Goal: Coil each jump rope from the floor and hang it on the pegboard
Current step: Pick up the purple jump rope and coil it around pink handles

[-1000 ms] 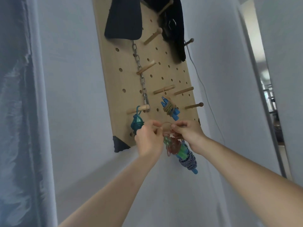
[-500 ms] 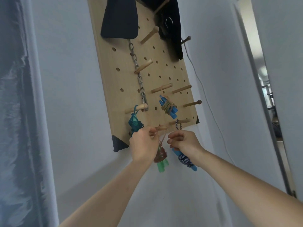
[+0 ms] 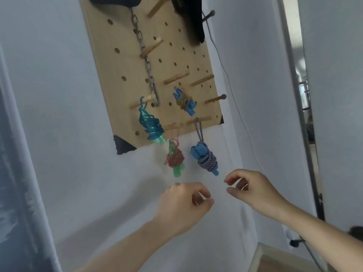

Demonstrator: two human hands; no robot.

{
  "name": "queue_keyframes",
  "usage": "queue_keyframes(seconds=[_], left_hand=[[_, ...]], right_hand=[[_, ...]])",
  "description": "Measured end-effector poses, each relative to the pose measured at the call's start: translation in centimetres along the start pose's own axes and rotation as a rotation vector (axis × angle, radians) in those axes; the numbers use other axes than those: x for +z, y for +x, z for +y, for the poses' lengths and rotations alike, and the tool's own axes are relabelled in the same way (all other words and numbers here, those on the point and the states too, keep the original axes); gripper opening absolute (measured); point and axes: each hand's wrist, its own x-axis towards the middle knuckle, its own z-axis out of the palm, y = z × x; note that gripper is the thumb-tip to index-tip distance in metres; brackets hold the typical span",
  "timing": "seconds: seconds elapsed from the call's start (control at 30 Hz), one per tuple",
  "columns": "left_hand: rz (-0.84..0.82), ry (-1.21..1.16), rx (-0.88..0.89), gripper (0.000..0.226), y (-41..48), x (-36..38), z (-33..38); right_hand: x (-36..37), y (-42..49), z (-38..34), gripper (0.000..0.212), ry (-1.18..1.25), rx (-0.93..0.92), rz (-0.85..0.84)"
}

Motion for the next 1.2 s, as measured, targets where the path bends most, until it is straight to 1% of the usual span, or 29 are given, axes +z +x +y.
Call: queue_keyframes(seconds=[0.17,0.3,0.47,0.5,0.6,0.7,0.77,0.87,0.9,0.97,1.03,1.13,1.2], left_hand=[[-0.320,0.023,-0.010,0.020,-1.5,8.2,-0.7],[-0.570,-0.031,-0.049,0.018,-3.1,17.5,-0.9],[-0.874,-0.057,0.016,0.022,-6.1,29.6,-0.9],[-0.928,-0.073,0.027,0.023,-6.8,31.9,-0.8],[-1.096,-0.139,0.057,0.025,-9.1,38.6,-0.3],[-1.210,-0.216,0.041,0.024,-12.2,44.8,0.2],[-1.249,-0.250,0.021,0.022,-14.6,48.8,0.5],[-1.256,-0.256,-0.006,0.025,-18.0,54.3,0.8],[-1.246,-0.266,-0.019,0.028,-18.9,56.0,1.0],[-1.209,-0.274,0.006,0.032,-20.2,58.9,1.4],[-1.146,-0.249,0.083,0.034,-21.0,61.1,2.1],[-1.028,-0.292,0.182,0.038,-22.2,64.2,2.9],[-0.977,-0.300,0.245,0.045,-22.7,66.2,3.6]], right_hand=[[0.1,-5.7,7.7,0.008,0.051,0.202,-0.054],[1.1,-10.5,15.4,0.007,-0.032,0.395,-0.101],[1.8,-16.4,24.5,0.005,-0.170,0.644,-0.294],[1.9,-17.8,26.1,0.006,-0.190,0.682,-0.329],[2.2,-22.4,31.1,0.019,-0.237,0.809,-0.411],[2.4,-27.6,36.0,0.026,-0.278,0.935,-0.479],[2.2,-31.3,39.1,0.023,-0.323,1.002,-0.519],[1.3,-36.2,42.2,0.019,-0.384,1.024,-0.518],[1.1,-37.5,42.8,0.016,-0.420,1.030,-0.494],[0.7,-39.6,44.2,0.011,-0.476,1.051,-0.395],[0.6,-41.6,46.3,0.015,-0.509,1.098,-0.297],[0.5,-43.8,49.5,0.024,-0.549,1.188,-0.214],[0.2,-44.6,51.2,0.025,-0.594,1.183,-0.141]])
